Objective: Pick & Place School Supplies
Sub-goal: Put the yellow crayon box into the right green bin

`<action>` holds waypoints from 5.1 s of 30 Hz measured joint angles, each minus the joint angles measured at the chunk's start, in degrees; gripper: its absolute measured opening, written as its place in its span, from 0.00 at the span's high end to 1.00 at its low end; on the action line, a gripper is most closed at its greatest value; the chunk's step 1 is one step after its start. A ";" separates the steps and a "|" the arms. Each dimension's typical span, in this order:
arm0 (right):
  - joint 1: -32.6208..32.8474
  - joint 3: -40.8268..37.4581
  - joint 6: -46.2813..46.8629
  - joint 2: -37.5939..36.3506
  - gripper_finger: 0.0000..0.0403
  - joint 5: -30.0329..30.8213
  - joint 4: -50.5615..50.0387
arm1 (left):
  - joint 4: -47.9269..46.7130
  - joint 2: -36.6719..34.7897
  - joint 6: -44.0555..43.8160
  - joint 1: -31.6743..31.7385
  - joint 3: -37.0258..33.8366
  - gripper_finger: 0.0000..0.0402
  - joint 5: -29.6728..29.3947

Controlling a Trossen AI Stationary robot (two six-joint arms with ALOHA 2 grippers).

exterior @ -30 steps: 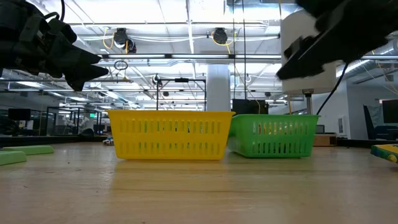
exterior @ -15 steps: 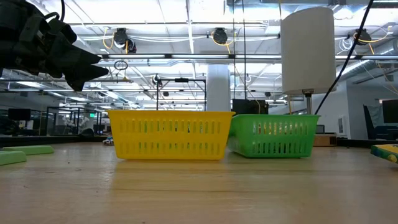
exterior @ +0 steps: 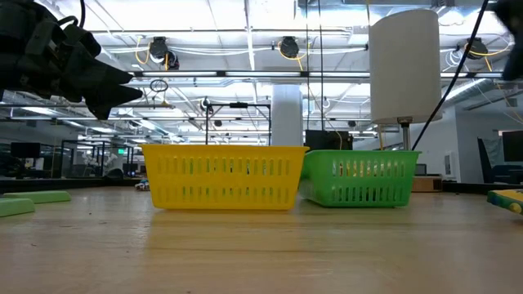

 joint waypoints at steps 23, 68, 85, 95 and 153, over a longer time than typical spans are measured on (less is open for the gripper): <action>-2.28 -16.27 9.57 -0.02 0.36 -10.53 8.79 | -0.02 0.00 -0.02 0.00 0.00 0.47 0.00; -4.42 -17.54 10.92 -0.04 0.39 -12.96 12.86 | -0.02 -0.02 -0.02 0.00 -0.01 0.47 -0.02; -4.38 -23.42 11.06 -0.28 0.47 -12.71 22.14 | -0.02 -0.01 -0.01 0.00 -0.01 0.47 0.00; -4.40 -23.50 10.59 -0.15 0.47 -13.18 22.36 | -0.02 0.00 0.00 0.00 0.00 0.47 0.00; -4.42 -23.64 6.65 -0.07 0.65 -12.22 24.25 | -0.02 -0.02 0.00 0.00 0.00 0.47 0.00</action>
